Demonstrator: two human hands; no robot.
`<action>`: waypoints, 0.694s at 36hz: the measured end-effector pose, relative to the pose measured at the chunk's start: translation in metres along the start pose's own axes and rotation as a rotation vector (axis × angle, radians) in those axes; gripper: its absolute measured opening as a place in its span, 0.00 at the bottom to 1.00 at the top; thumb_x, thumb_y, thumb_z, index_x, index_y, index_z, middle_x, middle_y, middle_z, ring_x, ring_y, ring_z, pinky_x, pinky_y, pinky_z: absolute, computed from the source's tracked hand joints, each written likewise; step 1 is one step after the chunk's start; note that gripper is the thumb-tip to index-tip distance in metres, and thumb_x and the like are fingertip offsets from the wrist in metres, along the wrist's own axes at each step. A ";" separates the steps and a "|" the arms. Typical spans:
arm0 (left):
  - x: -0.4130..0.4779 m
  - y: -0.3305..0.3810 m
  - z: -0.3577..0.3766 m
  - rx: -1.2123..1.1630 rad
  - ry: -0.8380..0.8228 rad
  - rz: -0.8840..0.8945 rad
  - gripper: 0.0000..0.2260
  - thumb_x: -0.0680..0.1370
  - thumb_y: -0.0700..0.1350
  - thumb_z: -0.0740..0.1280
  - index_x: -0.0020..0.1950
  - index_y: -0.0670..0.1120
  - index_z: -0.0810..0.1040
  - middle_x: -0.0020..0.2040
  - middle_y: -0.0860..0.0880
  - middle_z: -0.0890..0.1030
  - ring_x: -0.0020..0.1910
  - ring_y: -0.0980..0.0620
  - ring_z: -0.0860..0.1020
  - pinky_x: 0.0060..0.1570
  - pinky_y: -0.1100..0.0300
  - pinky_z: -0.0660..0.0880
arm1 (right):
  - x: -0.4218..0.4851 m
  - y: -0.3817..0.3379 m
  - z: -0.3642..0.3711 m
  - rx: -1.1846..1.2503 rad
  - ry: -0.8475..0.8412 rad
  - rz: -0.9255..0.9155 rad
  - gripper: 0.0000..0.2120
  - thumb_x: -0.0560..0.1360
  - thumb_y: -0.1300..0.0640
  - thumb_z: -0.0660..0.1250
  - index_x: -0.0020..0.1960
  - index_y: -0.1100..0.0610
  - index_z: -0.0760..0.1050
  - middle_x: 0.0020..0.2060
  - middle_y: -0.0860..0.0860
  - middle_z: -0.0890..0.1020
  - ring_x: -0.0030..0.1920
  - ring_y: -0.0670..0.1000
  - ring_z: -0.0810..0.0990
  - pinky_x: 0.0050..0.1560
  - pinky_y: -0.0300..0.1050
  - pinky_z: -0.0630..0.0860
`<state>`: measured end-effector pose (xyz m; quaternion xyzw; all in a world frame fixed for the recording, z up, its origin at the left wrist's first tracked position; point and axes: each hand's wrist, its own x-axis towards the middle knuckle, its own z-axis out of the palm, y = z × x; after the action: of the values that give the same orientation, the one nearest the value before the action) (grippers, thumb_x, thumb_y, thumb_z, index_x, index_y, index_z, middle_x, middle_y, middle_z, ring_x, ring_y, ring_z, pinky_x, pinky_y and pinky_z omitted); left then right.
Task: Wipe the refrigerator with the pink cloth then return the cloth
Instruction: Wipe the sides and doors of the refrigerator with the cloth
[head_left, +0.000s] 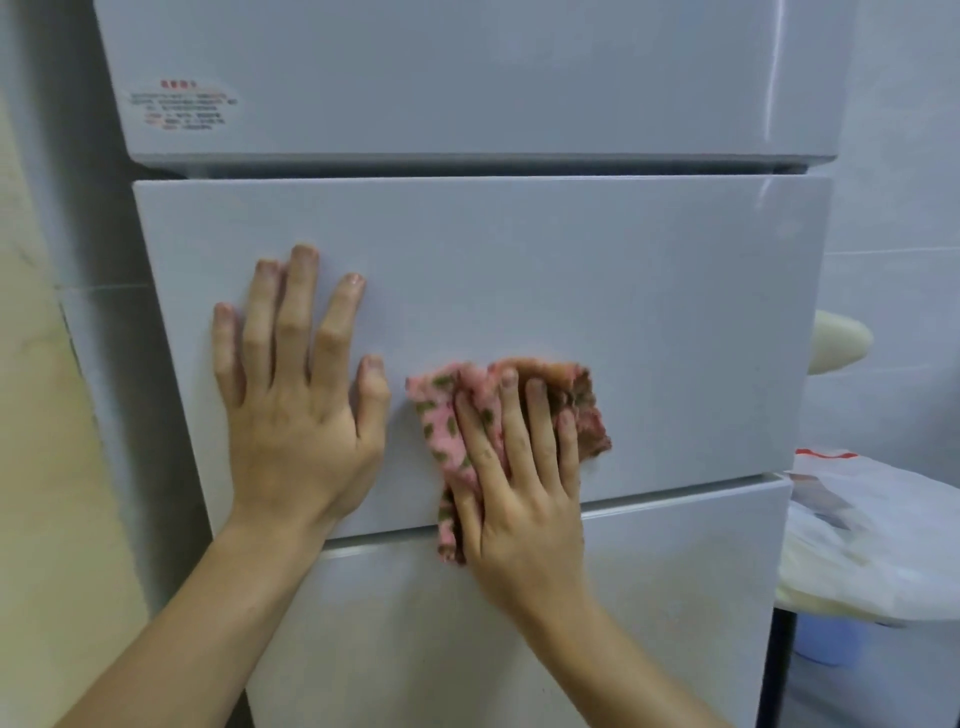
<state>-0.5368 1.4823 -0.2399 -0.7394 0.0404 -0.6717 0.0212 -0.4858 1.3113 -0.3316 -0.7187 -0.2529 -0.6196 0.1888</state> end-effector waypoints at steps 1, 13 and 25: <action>0.000 -0.001 -0.001 0.002 -0.006 0.009 0.26 0.85 0.48 0.60 0.83 0.45 0.64 0.85 0.42 0.59 0.85 0.41 0.54 0.82 0.37 0.50 | -0.009 0.000 0.001 -0.008 -0.022 -0.004 0.28 0.86 0.51 0.56 0.85 0.52 0.57 0.85 0.55 0.53 0.85 0.59 0.54 0.84 0.61 0.49; -0.004 -0.014 -0.013 0.012 -0.037 0.040 0.26 0.85 0.48 0.58 0.84 0.47 0.63 0.85 0.41 0.59 0.85 0.41 0.55 0.83 0.42 0.50 | 0.094 -0.010 -0.005 0.016 0.129 0.004 0.28 0.83 0.43 0.64 0.81 0.48 0.68 0.82 0.59 0.63 0.83 0.63 0.57 0.82 0.65 0.54; -0.009 -0.032 -0.013 0.013 -0.005 0.007 0.25 0.85 0.46 0.59 0.83 0.47 0.65 0.84 0.41 0.60 0.84 0.41 0.56 0.82 0.41 0.52 | 0.119 -0.036 0.002 -0.014 0.174 0.085 0.25 0.87 0.46 0.56 0.83 0.52 0.64 0.83 0.58 0.61 0.84 0.60 0.56 0.83 0.63 0.52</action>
<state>-0.5499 1.5148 -0.2448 -0.7407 0.0385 -0.6701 0.0284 -0.4935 1.3570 -0.2167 -0.6735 -0.2002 -0.6730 0.2311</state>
